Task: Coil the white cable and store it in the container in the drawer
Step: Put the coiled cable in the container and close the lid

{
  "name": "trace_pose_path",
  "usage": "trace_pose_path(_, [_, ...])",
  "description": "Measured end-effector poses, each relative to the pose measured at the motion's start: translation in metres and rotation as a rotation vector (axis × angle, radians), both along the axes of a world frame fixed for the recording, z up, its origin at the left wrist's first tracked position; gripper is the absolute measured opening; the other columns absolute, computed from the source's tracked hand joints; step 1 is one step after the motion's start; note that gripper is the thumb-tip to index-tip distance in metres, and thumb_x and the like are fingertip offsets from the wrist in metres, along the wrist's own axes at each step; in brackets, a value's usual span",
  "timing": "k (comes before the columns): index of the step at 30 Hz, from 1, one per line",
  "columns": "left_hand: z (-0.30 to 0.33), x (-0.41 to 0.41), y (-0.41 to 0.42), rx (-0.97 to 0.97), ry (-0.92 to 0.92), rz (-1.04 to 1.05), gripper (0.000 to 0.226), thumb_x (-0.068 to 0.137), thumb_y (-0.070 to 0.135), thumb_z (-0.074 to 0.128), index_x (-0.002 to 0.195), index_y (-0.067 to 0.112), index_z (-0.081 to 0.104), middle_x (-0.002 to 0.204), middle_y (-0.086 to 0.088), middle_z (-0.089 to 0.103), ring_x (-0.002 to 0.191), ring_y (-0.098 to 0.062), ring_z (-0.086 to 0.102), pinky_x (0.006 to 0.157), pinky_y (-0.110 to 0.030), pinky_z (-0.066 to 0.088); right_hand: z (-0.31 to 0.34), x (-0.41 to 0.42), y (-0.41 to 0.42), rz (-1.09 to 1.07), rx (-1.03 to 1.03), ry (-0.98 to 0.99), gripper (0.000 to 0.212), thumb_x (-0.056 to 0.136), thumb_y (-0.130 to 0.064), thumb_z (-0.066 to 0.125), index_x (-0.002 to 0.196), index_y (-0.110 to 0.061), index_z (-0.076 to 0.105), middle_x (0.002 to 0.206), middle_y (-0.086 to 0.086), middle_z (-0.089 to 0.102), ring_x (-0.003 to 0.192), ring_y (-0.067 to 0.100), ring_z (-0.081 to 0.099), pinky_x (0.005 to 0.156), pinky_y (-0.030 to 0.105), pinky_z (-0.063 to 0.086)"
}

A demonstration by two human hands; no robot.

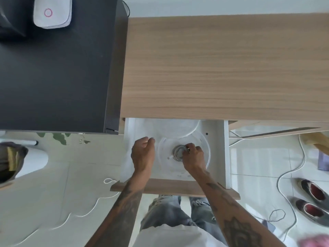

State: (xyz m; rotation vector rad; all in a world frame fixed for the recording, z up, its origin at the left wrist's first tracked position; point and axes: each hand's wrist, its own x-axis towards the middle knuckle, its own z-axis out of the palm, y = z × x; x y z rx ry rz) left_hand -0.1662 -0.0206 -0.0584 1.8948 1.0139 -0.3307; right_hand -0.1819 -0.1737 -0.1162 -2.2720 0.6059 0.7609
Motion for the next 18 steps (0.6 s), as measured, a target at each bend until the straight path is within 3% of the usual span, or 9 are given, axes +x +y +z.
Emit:
trace_pose_path(1, [-0.004, 0.009, 0.004, -0.069, 0.045, 0.041, 0.023, 0.093, 0.033, 0.063, 0.098, 0.012, 0.070, 0.099, -0.009, 0.070, 0.092, -0.029, 0.062, 0.075, -0.032, 0.049, -0.005, 0.002, 0.001, -0.016, -0.004, 0.010, 0.031, 0.100, -0.016, 0.047, 0.129, -0.009, 0.056, 0.126, 0.021, 0.053, 0.085, 0.030, 0.052, 0.070, 0.031, 0.040])
trace_pose_path(3, [-0.009, 0.025, 0.005, -0.209, 0.098, 0.105, 0.021, 0.091, 0.037, 0.066, 0.087, 0.017, 0.062, 0.085, -0.005, 0.059, 0.085, -0.023, 0.053, 0.072, -0.034, 0.043, -0.009, 0.006, 0.004, -0.045, -0.005, 0.013, 0.033, 0.100, -0.023, 0.049, 0.130, -0.009, 0.054, 0.126, 0.021, 0.051, 0.080, 0.029, 0.048, 0.070, 0.030, 0.037])
trace_pose_path(6, [-0.013, 0.041, 0.003, -0.386, 0.165, 0.170, 0.030, 0.087, 0.041, 0.073, 0.099, 0.014, 0.069, 0.098, -0.004, 0.069, 0.090, -0.020, 0.062, 0.081, -0.032, 0.043, -0.002, 0.007, 0.007, -0.059, 0.002, -0.003, 0.042, 0.098, -0.029, 0.055, 0.134, -0.008, 0.049, 0.130, 0.022, 0.050, 0.097, 0.040, 0.060, 0.074, 0.035, 0.042])
trace_pose_path(8, [-0.017, 0.048, 0.001, -0.484, 0.148, 0.201, 0.034, 0.087, 0.032, 0.076, 0.113, 0.011, 0.070, 0.109, -0.006, 0.074, 0.092, -0.018, 0.068, 0.084, -0.031, 0.043, 0.012, 0.003, 0.004, -0.004, -0.022, -0.040, 0.045, 0.097, -0.031, 0.058, 0.136, -0.009, 0.049, 0.134, 0.020, 0.049, 0.106, 0.039, 0.061, 0.082, 0.039, 0.049])
trace_pose_path(11, [-0.017, 0.053, 0.003, -0.558, 0.101, 0.239, 0.009, 0.091, 0.017, 0.073, 0.100, 0.013, 0.073, 0.105, -0.004, 0.076, 0.086, -0.014, 0.070, 0.074, -0.024, 0.045, 0.038, -0.010, -0.007, 0.012, -0.022, -0.218, 0.034, 0.096, -0.024, 0.060, 0.127, -0.009, 0.061, 0.129, 0.015, 0.059, 0.105, 0.034, 0.064, 0.084, 0.040, 0.055])
trace_pose_path(15, [-0.011, 0.047, 0.011, -0.635, 0.060, 0.291, 0.004, 0.094, 0.009, 0.069, 0.092, 0.011, 0.071, 0.097, -0.005, 0.076, 0.082, -0.013, 0.066, 0.072, -0.023, 0.047, 0.069, -0.010, -0.019, -0.278, 0.143, -0.385, 0.019, 0.097, -0.013, 0.058, 0.112, -0.005, 0.066, 0.111, 0.013, 0.068, 0.092, 0.023, 0.066, 0.071, 0.026, 0.053])
trace_pose_path(18, [0.000, 0.030, 0.019, -0.655, 0.053, 0.268, 0.019, 0.093, 0.007, 0.069, 0.111, 0.003, 0.067, 0.103, -0.013, 0.075, 0.059, -0.008, 0.062, 0.065, -0.024, 0.048, 0.083, 0.006, -0.020, -0.432, 0.278, -0.291, 0.030, 0.100, -0.026, 0.054, 0.124, -0.007, 0.056, 0.116, 0.008, 0.065, 0.097, 0.025, 0.067, 0.082, 0.044, 0.058])
